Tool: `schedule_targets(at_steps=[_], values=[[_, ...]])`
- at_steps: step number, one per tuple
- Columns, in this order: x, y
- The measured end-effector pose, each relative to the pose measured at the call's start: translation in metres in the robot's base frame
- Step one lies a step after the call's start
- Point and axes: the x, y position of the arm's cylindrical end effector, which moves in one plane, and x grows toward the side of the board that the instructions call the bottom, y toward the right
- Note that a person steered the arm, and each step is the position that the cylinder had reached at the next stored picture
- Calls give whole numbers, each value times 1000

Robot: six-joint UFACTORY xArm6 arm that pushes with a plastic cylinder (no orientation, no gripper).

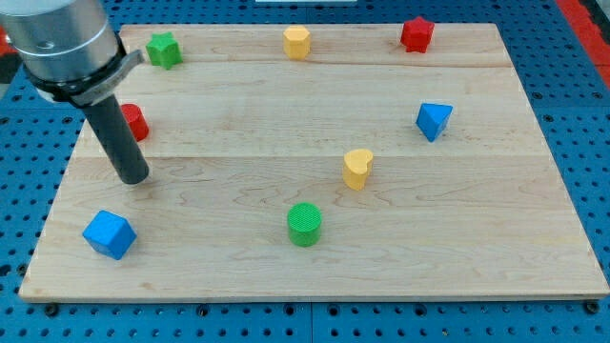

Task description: Slide the yellow heart towards bottom right

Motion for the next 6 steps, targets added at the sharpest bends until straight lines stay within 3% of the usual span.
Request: schedule_targets(at_steps=[5, 6], values=[[-29, 153], [-29, 229]])
